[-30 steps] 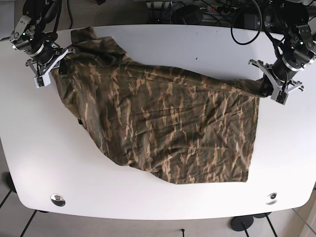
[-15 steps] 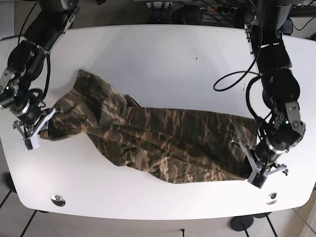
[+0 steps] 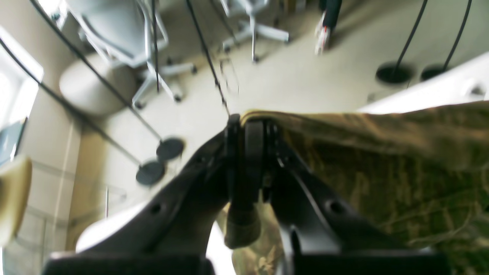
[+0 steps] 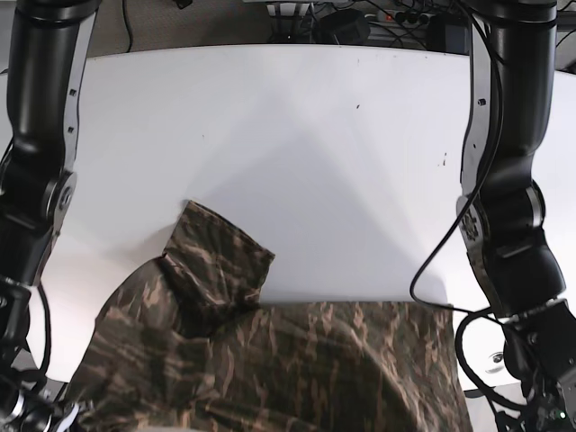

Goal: Fold the T-shirt properly
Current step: 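Lift the camouflage shirt high with both grippers and lay it flat, then release the shirt and move both grippers to its side edges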

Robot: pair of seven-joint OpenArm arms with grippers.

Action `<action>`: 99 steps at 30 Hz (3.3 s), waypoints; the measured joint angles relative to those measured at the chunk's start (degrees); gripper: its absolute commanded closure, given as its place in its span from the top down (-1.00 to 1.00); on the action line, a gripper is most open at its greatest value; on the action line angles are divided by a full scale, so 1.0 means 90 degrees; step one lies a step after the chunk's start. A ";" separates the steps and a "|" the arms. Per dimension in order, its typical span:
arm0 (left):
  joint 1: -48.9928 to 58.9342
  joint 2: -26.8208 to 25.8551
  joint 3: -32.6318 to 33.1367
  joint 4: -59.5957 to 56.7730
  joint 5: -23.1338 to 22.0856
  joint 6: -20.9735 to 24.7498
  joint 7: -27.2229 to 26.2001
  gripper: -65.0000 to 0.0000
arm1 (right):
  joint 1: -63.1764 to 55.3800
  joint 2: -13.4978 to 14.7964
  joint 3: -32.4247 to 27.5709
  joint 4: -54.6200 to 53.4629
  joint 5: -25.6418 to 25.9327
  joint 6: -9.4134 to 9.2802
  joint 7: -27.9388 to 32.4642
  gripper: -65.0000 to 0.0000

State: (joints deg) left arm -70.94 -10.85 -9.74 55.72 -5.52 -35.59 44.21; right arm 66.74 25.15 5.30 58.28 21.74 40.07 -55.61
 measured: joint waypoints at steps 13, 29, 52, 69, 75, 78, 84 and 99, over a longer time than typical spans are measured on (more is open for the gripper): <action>-0.0194 -0.0425 -0.0049 0.1321 -0.0051 -0.0029 0.0733 -1.00 | 0.0665 0.0058 -0.0114 -0.0758 0.0126 0.0022 -0.0245 -0.94; 0.6521 -0.0338 -0.0794 0.5814 -0.0177 -0.0075 0.1120 -1.00 | -0.5863 -0.0481 0.2708 0.4201 0.0117 0.0002 -0.1122 -0.94; 1.1021 -0.0316 -0.3429 0.6351 -0.1994 -0.0090 0.1052 -0.71 | -1.0265 -0.1894 0.3891 0.5943 0.0233 0.0002 -0.1178 -0.05; 0.8391 -0.0316 -0.3130 0.6057 -0.1872 -0.0002 0.1843 -0.16 | -0.6955 -0.1379 0.3640 0.4556 -0.0867 0.0000 -0.1134 0.97; 0.7053 -0.0374 -0.3028 0.4779 -0.1829 0.0010 0.1826 -0.15 | -0.5146 -0.1311 0.3038 0.1698 -0.2113 -0.0019 0.0347 0.89; 0.6686 -0.0573 -0.3038 0.4250 -0.1817 0.0022 0.1826 -0.15 | -0.4600 -0.1049 0.2827 0.0262 -0.2123 -0.0005 0.1285 0.89; 0.6521 -0.0748 -0.3019 0.3769 -0.1824 0.0019 0.1824 -0.14 | -0.4124 -0.0461 0.2793 -0.2322 -0.2232 -0.0070 0.3487 0.89; 0.5406 -0.0707 -0.2506 0.1987 0.0155 0.0010 0.0979 -0.14 | -0.4248 -0.1030 0.2790 -0.2657 -0.2091 -0.0046 0.4095 -0.44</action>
State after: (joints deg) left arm -22.28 -17.21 -32.29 73.60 -4.12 -35.51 53.01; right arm 28.51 15.88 30.41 34.37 2.92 39.66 -18.76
